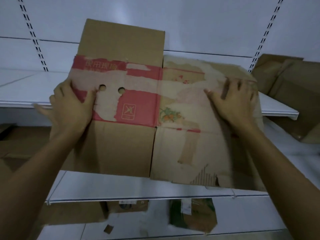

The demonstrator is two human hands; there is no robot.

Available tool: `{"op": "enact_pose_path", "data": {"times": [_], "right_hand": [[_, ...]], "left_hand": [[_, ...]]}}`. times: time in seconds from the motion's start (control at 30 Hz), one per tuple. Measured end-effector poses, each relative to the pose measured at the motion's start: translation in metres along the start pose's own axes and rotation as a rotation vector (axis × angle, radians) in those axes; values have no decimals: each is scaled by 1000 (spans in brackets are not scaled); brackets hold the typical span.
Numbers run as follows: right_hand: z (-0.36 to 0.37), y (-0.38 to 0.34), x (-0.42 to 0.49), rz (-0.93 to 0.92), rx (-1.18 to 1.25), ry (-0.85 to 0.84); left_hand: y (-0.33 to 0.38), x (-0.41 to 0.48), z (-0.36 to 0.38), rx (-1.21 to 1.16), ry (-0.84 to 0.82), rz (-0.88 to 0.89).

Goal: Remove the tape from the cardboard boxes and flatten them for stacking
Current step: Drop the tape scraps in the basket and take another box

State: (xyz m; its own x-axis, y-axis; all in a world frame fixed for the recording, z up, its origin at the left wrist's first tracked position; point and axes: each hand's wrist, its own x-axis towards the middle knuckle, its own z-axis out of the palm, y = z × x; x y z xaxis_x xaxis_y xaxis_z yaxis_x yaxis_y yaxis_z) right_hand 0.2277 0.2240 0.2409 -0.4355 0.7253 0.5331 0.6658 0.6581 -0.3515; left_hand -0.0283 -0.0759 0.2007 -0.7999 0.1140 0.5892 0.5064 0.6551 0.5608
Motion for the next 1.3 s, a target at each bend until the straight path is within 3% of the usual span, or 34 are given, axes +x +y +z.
{"op": "enact_pose_path", "data": {"times": [0.17, 0.37, 0.53, 0.7, 0.93, 1.1, 1.3], "right_hand": [[2, 20, 26, 223, 84, 26], [3, 25, 45, 389, 273, 89], [5, 14, 43, 409, 414, 196], [10, -15, 50, 294, 736, 216], [34, -107, 22, 229, 1046, 59], [44, -203, -12, 210, 1149, 101], [60, -328, -52, 134, 1202, 108]], "left_hand": [[-4, 5, 3, 20, 50, 58], [4, 5, -5, -36, 25, -15], [35, 23, -43, 70, 124, 26], [47, 52, -112, 118, 254, 90], [-23, 48, -172, 262, 332, 5], [-109, 41, -212, 195, 414, -107], [-200, 76, -300, 293, 521, -61]]}}
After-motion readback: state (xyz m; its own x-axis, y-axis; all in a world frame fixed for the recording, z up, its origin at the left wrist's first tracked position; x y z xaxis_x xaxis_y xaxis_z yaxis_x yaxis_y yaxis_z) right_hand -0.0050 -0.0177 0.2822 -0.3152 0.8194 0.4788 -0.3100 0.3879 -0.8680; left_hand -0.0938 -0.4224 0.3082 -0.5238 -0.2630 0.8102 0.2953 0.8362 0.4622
